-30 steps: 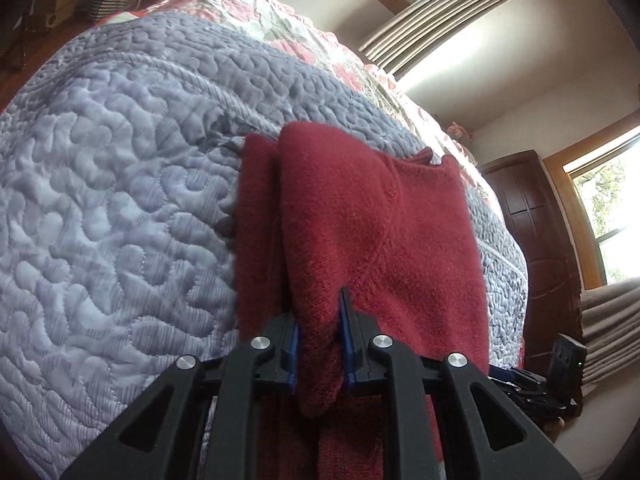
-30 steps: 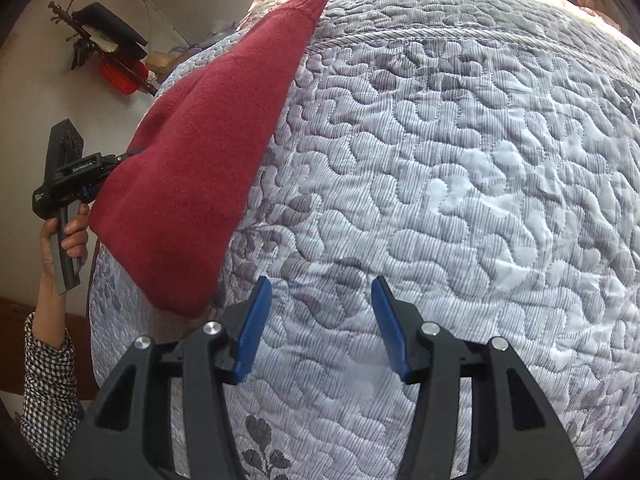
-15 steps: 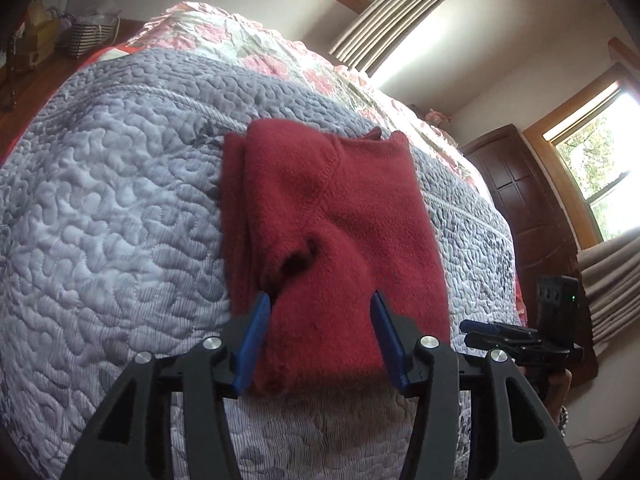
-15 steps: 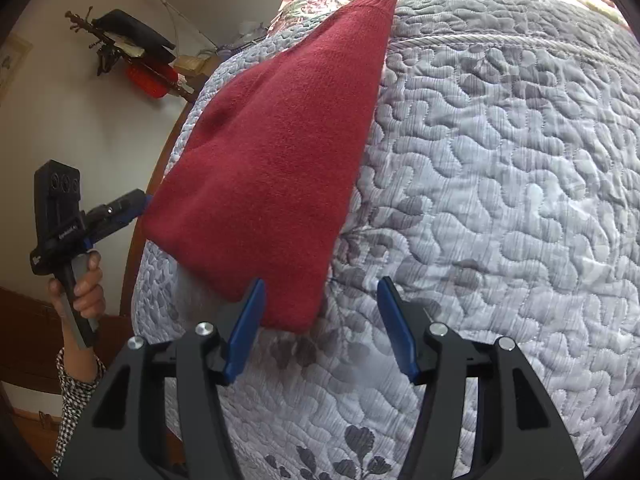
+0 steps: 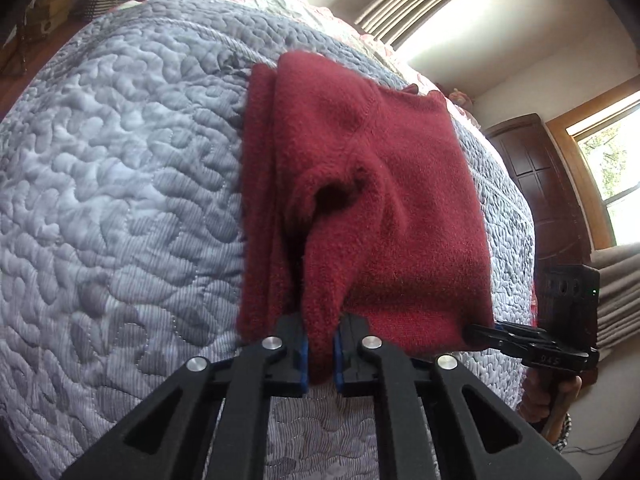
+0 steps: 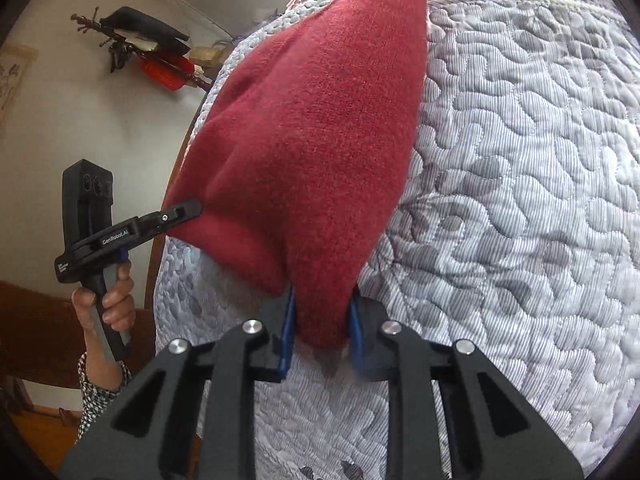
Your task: Fold small clothes
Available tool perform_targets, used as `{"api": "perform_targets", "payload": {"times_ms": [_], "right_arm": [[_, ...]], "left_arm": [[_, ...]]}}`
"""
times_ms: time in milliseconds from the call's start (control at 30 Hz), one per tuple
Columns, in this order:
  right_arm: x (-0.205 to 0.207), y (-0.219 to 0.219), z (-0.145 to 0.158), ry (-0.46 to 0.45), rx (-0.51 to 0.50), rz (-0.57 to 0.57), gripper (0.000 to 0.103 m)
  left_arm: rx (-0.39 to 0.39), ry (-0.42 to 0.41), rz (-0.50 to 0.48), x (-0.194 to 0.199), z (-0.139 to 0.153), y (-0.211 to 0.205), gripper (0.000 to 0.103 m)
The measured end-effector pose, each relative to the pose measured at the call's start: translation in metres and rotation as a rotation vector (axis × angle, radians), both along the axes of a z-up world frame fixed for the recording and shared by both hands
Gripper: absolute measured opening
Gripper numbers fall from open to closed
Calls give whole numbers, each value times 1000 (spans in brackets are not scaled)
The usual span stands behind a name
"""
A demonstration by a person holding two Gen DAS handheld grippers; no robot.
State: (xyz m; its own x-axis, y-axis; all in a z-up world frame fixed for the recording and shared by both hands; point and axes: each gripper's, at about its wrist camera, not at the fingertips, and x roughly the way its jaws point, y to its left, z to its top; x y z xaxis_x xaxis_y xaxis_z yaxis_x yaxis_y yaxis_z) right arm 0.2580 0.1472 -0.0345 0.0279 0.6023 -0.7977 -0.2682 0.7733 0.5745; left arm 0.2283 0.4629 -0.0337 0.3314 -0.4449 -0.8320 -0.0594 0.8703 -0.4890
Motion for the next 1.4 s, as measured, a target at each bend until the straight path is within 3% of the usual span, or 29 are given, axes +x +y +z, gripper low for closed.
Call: {"api": "perform_targets", "payload": {"times_ms": [200,300,400,467,533,633,933,1000,1033,1100,1267,1400], "right_arm": [[-2,13,-39,31,-88,8,22],[-2,16,-38,19,-91,29,26],[3,13,-26,-1,-123,66,41],[6,12,-13,-34,-127,85,50],[13,7,4,-86,-125,84,61],[35,0,19,-118,-114,39,63],[99,2,12,-102,-118,-54,63],[104,5,7,-99,-109,-53,63],[106,6,5,-95,-100,-50,63],[112,7,2,-98,-95,-49,63],[115,9,-3,-112,-82,-39,63],[113,22,-11,-109,-91,-39,63]], "left_arm": [[-27,36,10,-2,-32,8,9],[-18,29,-7,-2,-33,7,9],[-33,15,-47,-2,-20,6,18],[-57,3,-78,-3,-6,9,43],[-80,-49,-85,-3,13,17,62],[-77,-108,-62,18,35,31,65],[-59,-26,61,131,1,31,63],[-69,2,67,144,-10,29,51],[-90,20,61,147,-14,26,23],[-79,1,58,146,-12,23,15],[-29,-123,95,129,12,36,9],[-15,-19,107,133,-22,46,9]]}}
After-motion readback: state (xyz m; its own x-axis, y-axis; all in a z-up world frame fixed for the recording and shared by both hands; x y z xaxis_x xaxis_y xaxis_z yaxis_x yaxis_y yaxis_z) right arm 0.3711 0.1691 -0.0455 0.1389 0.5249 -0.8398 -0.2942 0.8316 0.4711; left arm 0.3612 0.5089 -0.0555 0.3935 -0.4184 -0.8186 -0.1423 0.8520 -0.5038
